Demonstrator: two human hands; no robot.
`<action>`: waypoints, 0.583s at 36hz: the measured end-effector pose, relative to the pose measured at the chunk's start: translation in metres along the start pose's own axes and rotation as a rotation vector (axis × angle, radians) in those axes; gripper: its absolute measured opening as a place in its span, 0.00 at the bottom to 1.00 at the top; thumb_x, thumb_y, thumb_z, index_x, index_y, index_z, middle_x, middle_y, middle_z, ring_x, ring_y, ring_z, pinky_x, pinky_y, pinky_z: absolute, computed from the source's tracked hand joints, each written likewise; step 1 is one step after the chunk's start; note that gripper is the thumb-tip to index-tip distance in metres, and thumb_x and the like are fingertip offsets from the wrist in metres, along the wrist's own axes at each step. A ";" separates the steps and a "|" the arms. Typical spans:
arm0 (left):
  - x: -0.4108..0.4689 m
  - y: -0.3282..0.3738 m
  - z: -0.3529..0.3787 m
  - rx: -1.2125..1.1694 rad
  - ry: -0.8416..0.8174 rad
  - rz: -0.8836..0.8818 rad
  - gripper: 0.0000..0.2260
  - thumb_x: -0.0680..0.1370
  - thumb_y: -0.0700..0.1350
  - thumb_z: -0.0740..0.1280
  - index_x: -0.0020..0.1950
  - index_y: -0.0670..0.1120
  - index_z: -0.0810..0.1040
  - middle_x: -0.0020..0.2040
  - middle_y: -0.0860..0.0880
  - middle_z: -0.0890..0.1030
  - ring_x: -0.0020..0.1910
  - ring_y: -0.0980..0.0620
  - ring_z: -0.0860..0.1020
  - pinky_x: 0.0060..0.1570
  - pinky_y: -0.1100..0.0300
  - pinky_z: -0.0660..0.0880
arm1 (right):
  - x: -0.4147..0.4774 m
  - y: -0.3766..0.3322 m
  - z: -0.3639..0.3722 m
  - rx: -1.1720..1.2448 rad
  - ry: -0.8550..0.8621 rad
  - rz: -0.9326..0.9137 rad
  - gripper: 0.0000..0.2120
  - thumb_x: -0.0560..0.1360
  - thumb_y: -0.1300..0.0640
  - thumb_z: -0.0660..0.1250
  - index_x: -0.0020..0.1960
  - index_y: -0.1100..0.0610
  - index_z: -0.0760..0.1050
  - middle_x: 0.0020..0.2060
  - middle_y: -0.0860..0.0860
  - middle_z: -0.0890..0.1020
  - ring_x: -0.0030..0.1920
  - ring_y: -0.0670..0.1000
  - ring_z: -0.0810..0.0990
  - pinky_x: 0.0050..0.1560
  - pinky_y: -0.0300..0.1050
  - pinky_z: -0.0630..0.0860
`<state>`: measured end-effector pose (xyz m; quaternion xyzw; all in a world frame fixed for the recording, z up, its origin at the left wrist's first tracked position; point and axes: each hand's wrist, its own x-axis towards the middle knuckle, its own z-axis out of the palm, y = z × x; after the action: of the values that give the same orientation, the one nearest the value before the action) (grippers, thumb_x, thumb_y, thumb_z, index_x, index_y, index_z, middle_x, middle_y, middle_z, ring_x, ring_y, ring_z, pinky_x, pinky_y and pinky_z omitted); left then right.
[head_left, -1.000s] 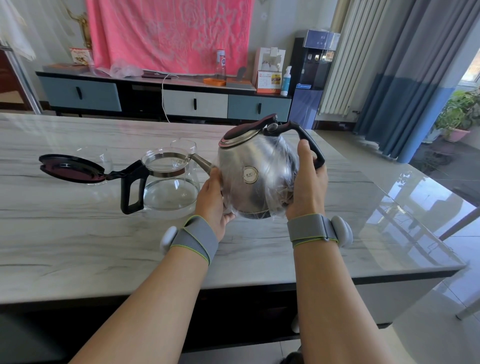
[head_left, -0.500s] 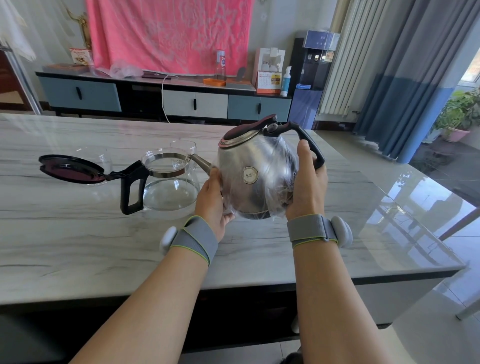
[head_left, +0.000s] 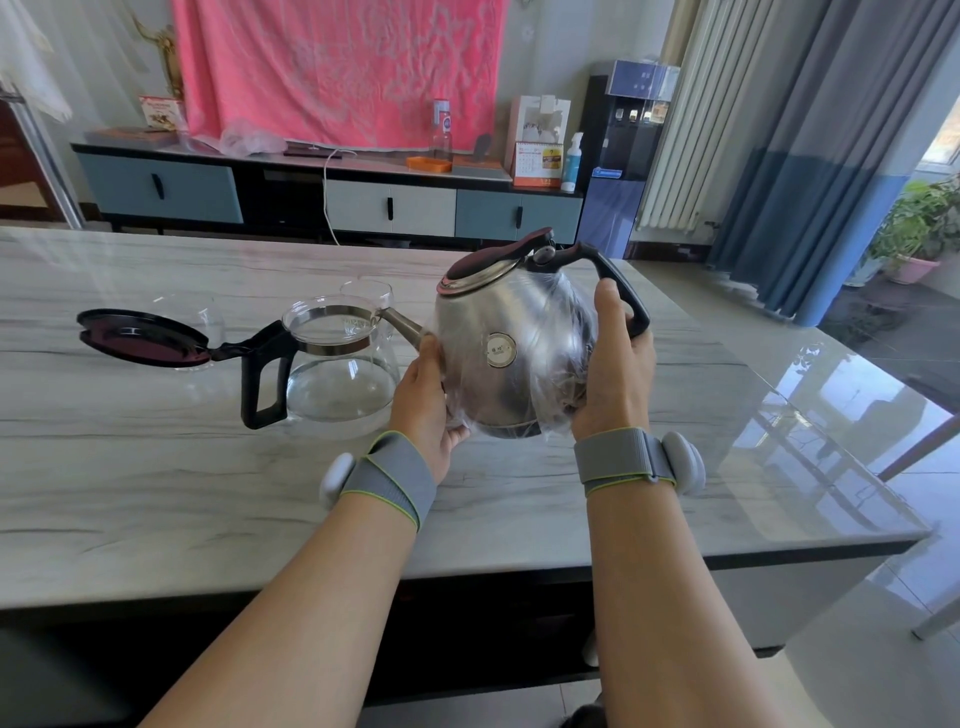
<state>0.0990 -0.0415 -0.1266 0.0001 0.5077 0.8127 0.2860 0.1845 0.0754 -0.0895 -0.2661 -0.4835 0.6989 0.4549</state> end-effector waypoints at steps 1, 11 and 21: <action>0.000 0.000 0.000 -0.002 0.001 -0.001 0.15 0.82 0.63 0.60 0.57 0.55 0.78 0.51 0.52 0.83 0.51 0.50 0.81 0.57 0.45 0.78 | 0.000 0.000 0.001 0.000 -0.001 0.003 0.13 0.73 0.38 0.73 0.50 0.45 0.78 0.50 0.46 0.82 0.56 0.52 0.82 0.69 0.60 0.78; 0.002 -0.001 -0.001 -0.004 0.000 0.001 0.14 0.82 0.63 0.60 0.56 0.56 0.78 0.51 0.53 0.82 0.50 0.51 0.80 0.61 0.42 0.76 | 0.004 0.003 -0.001 0.016 -0.006 -0.001 0.13 0.74 0.40 0.74 0.48 0.48 0.77 0.46 0.45 0.80 0.50 0.49 0.79 0.66 0.54 0.80; 0.001 -0.001 -0.002 -0.011 0.005 -0.002 0.16 0.81 0.63 0.60 0.61 0.55 0.78 0.56 0.51 0.83 0.53 0.50 0.80 0.60 0.40 0.77 | 0.002 0.001 0.000 0.009 -0.009 -0.005 0.16 0.71 0.37 0.73 0.50 0.47 0.78 0.48 0.46 0.81 0.52 0.50 0.81 0.68 0.59 0.79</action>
<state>0.0980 -0.0419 -0.1286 -0.0039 0.5041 0.8151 0.2856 0.1831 0.0766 -0.0902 -0.2594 -0.4831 0.7012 0.4557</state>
